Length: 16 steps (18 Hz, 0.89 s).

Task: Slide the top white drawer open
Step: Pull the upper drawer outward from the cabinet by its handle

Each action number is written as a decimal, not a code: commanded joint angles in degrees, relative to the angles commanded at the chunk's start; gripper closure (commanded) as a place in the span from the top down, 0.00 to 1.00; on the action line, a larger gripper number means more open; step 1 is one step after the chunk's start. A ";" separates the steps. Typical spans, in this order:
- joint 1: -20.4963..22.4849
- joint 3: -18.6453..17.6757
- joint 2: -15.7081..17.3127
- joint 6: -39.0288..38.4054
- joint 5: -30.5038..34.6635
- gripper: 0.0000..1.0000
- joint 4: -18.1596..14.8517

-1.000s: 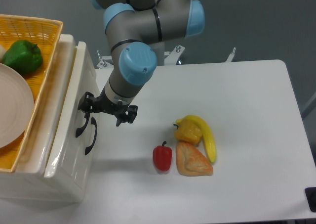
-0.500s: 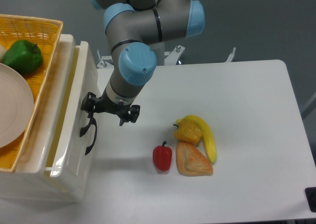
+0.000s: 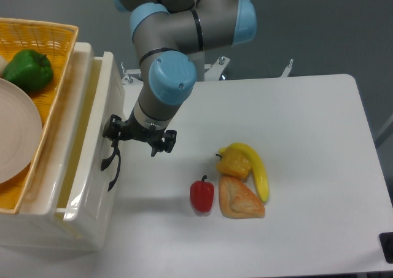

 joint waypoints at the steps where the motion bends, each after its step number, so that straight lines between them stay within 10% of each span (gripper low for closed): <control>1: 0.00 0.09 0.00 0.00 0.35 1.00 0.00; 16: 0.09 0.09 -0.09 0.00 1.23 1.00 0.09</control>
